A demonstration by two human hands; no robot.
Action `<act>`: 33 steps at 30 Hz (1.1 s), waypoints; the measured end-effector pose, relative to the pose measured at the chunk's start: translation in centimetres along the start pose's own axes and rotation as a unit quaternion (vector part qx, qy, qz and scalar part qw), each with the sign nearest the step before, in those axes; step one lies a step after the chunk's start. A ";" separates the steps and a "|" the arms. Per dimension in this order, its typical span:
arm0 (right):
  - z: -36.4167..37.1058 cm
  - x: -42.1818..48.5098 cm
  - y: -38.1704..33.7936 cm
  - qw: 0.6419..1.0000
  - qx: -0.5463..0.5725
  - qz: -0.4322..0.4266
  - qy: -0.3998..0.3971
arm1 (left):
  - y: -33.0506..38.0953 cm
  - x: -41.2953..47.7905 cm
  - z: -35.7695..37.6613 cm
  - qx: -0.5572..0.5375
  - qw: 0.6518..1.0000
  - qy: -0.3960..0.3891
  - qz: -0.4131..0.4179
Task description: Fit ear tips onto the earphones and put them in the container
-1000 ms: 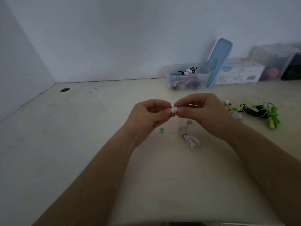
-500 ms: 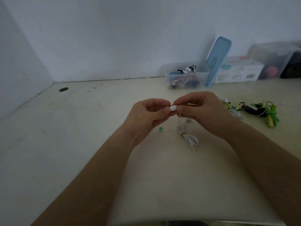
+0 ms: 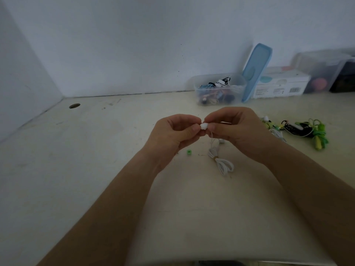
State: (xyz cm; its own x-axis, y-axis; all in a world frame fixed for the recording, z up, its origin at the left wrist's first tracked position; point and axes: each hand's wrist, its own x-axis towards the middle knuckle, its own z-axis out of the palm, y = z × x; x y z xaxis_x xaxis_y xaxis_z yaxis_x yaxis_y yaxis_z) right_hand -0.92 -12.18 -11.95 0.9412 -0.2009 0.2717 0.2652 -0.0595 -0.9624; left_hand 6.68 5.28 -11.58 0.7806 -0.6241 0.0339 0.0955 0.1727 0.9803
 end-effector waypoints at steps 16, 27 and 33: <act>-1.9 0.3 -0.1 0.937 -0.344 -0.016 0.052 | -0.1 -0.5 0.8 0.263 0.959 0.047 0.099; -2.3 0.2 1.1 0.851 -0.525 0.002 -0.023 | -1.1 -0.4 0.6 0.439 0.881 0.044 0.172; -1.8 -0.3 -0.2 0.952 -0.302 -0.013 0.044 | -1.4 -0.6 0.8 0.440 0.880 0.013 0.176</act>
State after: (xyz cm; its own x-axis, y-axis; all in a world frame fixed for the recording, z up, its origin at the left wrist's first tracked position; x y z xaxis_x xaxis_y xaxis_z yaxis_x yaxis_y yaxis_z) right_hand -1.62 -13.90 -11.88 0.9080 -0.2712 0.3195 0.0937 -0.6118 -0.7854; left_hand 5.54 4.81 -12.79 0.6807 -0.6308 0.3725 -0.6621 -0.3120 0.6814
